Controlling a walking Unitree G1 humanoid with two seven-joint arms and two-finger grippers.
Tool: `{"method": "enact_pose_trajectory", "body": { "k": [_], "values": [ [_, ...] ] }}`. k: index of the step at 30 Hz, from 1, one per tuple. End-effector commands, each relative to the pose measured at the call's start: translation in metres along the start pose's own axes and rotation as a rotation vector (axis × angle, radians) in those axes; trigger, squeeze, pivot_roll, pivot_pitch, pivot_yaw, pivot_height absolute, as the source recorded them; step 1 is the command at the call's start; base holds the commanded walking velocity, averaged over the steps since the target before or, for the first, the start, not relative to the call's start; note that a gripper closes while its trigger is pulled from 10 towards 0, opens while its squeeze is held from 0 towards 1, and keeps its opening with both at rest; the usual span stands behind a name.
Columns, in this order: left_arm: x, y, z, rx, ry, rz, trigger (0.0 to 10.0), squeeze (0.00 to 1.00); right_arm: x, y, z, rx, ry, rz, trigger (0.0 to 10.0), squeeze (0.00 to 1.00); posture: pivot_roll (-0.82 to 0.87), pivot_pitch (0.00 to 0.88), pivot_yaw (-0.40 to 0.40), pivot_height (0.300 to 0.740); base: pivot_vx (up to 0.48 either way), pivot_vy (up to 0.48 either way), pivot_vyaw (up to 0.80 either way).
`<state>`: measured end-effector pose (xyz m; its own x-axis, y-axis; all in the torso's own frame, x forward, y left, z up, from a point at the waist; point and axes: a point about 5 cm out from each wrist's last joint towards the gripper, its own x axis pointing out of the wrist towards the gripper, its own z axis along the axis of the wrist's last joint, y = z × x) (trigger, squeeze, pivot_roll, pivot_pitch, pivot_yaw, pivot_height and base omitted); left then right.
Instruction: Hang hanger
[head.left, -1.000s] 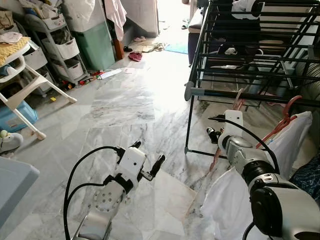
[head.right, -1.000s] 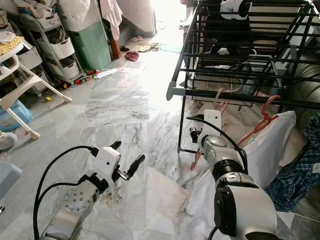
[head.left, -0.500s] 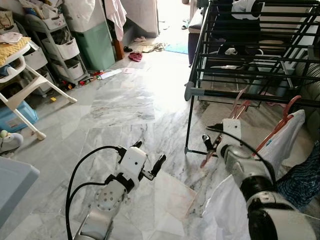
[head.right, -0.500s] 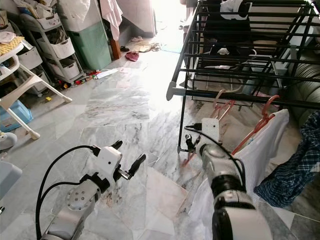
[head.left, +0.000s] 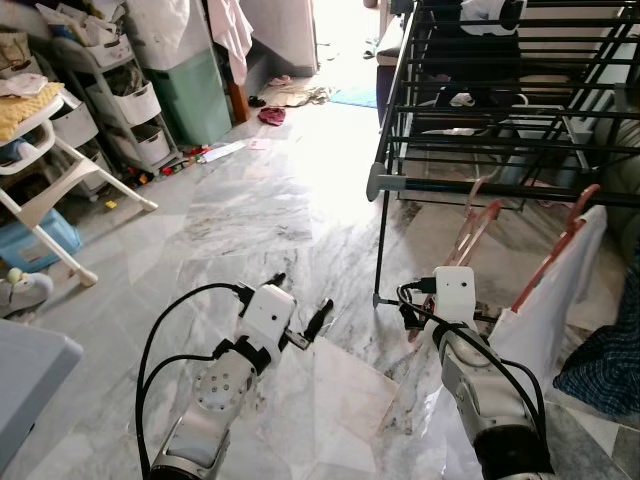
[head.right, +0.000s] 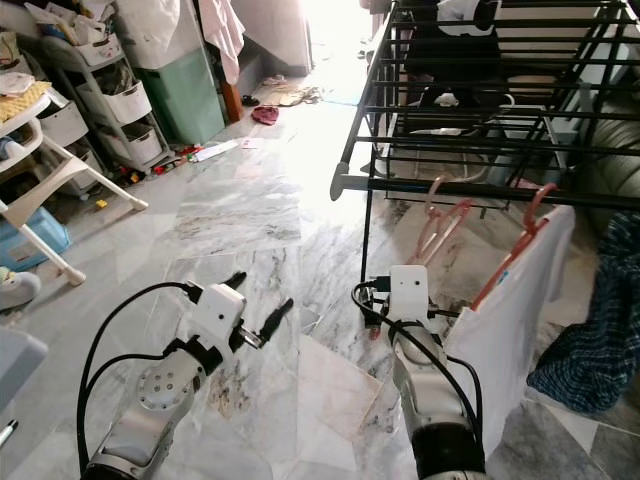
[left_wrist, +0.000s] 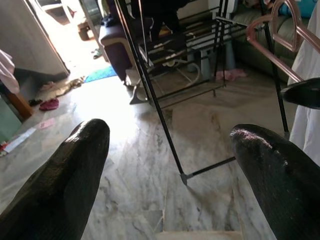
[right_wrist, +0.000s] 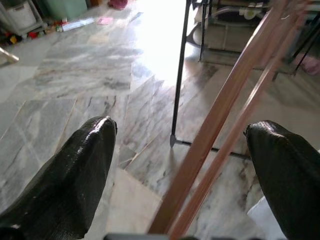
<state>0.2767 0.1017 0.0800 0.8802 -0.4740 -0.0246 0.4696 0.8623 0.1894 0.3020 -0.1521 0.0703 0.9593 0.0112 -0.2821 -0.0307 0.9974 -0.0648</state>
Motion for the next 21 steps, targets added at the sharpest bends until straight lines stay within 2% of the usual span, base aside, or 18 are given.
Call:
{"method": "enact_pose_trajectory", "body": {
  "k": [1, 4, 6, 7, 8, 9, 12, 17, 19, 21],
  "values": [
    [-0.002, 0.009, -0.004, 0.013, 0.021, 0.049, 10.0, 0.00, -0.006, 0.005, 0.004, -0.010, -0.027, 0.030, 10.0, 1.00, -0.09, 0.000, 0.128, 0.740, 0.000, 0.000, 0.00],
    [-0.004, 0.013, -0.011, 0.021, 0.060, 0.102, 10.0, 0.00, -0.013, 0.004, 0.000, -0.011, -0.022, 0.044, 10.0, 1.00, -0.09, 0.000, 0.125, 0.740, 0.000, 0.000, 0.00],
    [-0.008, 0.018, -0.022, 0.046, 0.122, 0.204, 10.0, 0.00, -0.018, 0.005, -0.003, -0.040, -0.010, 0.075, 10.0, 1.00, -0.09, 0.000, 0.124, 0.740, 0.000, 0.000, 0.00],
    [-0.009, 0.019, -0.024, 0.031, 0.132, 0.225, 10.0, 0.00, -0.019, 0.005, -0.004, -0.044, -0.007, 0.085, 10.0, 0.72, -0.09, 0.000, 0.122, 0.740, 0.000, 0.000, 0.00],
    [-0.010, 0.019, -0.025, 0.018, 0.136, 0.234, 10.0, 0.00, -0.019, 0.006, -0.004, -0.045, -0.005, 0.091, 10.0, 0.72, -0.09, 0.000, 0.120, 0.740, 0.000, 0.000, 0.00],
    [-0.011, 0.019, -0.028, -0.001, 0.143, 0.243, 10.0, 0.00, -0.020, 0.005, -0.005, -0.046, -0.001, 0.097, 10.0, 0.02, -0.09, 0.000, 0.117, 0.740, 0.000, 0.000, 0.00],
    [-0.014, 0.019, -0.032, -0.038, 0.155, 0.263, 10.0, 0.00, -0.018, 0.006, -0.006, -0.047, 0.011, 0.114, 10.0, 0.00, -0.08, 0.000, 0.101, 0.740, 0.000, 0.000, 0.00],
    [-0.016, 0.022, -0.033, -0.054, 0.161, 0.300, 10.0, 0.00, -0.015, 0.010, -0.006, -0.046, 0.022, 0.143, 10.0, 0.00, -0.06, 0.000, 0.074, 0.740, 0.000, 0.000, 0.00],
    [-0.018, 0.024, -0.033, -0.093, 0.156, 0.330, 10.0, 0.00, -0.013, 0.018, -0.002, -0.061, 0.017, 0.191, 10.0, 0.00, -0.05, 0.000, 0.050, 0.740, 0.000, 0.000, 0.00],
    [-0.021, 0.028, -0.034, -0.081, 0.155, 0.384, 10.0, 0.00, -0.011, 0.025, 0.000, -0.070, 0.017, 0.235, 10.0, 0.00, -0.04, 0.000, 0.029, 0.740, 0.000, 0.000, 0.00]
  ]
}}
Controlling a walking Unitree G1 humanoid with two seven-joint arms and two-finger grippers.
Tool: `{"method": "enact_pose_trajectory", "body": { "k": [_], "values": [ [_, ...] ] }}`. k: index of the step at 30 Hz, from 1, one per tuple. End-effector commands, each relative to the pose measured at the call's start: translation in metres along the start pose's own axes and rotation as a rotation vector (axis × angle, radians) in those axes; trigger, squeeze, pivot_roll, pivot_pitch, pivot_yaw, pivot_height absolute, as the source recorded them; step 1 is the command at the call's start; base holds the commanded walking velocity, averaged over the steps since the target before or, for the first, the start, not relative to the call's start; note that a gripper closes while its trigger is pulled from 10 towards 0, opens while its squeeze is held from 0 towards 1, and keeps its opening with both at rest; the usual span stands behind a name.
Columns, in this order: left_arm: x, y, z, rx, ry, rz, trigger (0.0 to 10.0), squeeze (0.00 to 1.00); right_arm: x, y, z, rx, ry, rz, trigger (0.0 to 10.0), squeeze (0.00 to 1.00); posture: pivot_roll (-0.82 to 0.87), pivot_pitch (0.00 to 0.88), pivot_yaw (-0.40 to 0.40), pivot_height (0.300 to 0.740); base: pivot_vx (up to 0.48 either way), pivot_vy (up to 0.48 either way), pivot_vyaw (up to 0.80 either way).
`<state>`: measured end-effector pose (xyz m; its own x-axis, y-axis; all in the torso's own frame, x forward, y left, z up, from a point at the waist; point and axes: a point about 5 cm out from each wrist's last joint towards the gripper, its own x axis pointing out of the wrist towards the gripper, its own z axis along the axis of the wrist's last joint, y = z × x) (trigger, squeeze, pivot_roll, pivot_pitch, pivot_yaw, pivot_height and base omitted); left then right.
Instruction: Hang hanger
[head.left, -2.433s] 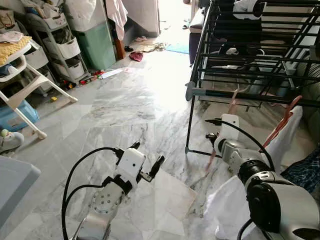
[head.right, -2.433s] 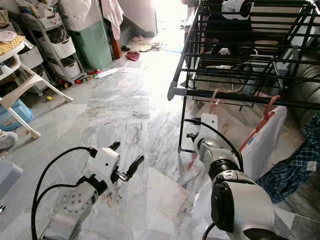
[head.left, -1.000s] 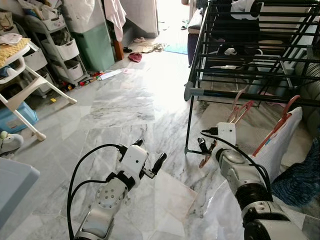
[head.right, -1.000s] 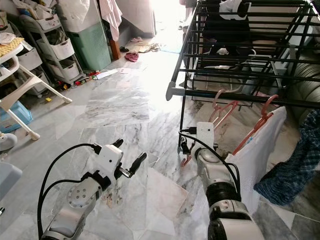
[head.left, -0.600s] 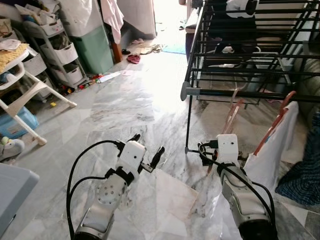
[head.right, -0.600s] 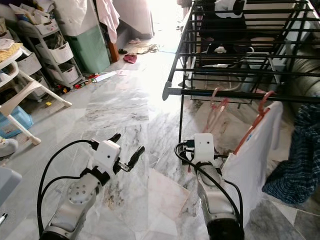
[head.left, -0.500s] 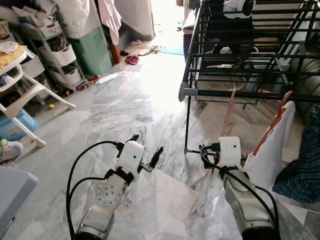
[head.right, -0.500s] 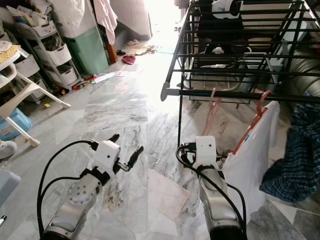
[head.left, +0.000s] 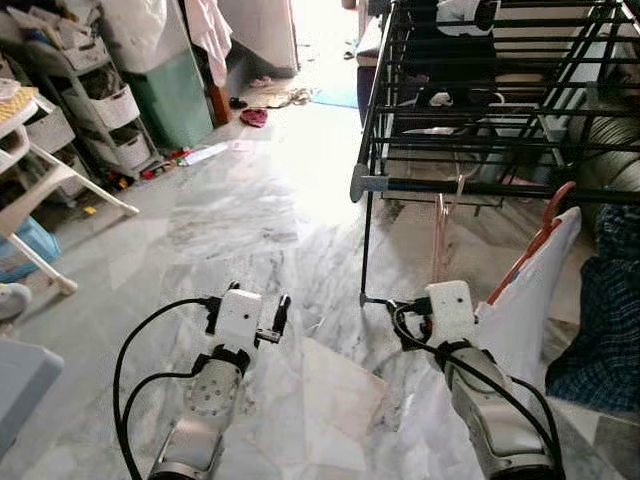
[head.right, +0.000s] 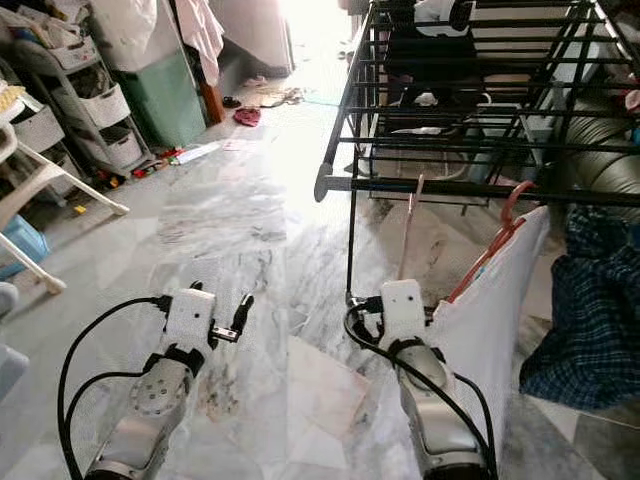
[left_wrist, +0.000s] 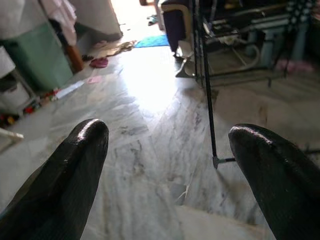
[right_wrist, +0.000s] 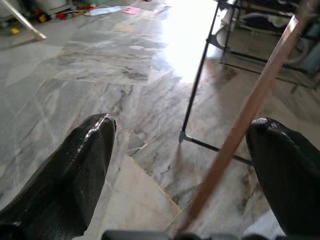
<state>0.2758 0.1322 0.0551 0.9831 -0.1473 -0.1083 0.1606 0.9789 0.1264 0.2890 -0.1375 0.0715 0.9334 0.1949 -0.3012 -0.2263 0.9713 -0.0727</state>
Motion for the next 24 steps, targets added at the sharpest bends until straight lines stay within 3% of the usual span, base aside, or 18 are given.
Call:
{"method": "enact_pose_trajectory", "body": {
  "k": [1, 14, 24],
  "values": [
    [-0.004, 0.011, -0.006, -0.004, 0.022, 0.075, 10.0, 0.00, 0.005, 0.012, 0.003, -0.012, 0.011, 0.063, 10.0, 0.00, -0.03, 0.000, 0.015, 0.740, 0.000, 0.000, 0.00],
    [-0.005, 0.010, -0.007, -0.020, 0.020, 0.100, 10.0, 0.00, 0.011, 0.019, 0.009, 0.003, -0.003, 0.103, 10.0, 0.00, -0.03, 0.000, 0.013, 0.740, 0.000, 0.000, 0.00],
    [-0.009, 0.019, -0.013, -0.011, 0.020, 0.081, 10.0, 0.00, 0.003, 0.005, -0.005, 0.051, -0.012, -0.010, 10.0, 0.00, -0.04, 0.000, 0.042, 0.740, 0.000, 0.000, 0.00]
  ]
}}
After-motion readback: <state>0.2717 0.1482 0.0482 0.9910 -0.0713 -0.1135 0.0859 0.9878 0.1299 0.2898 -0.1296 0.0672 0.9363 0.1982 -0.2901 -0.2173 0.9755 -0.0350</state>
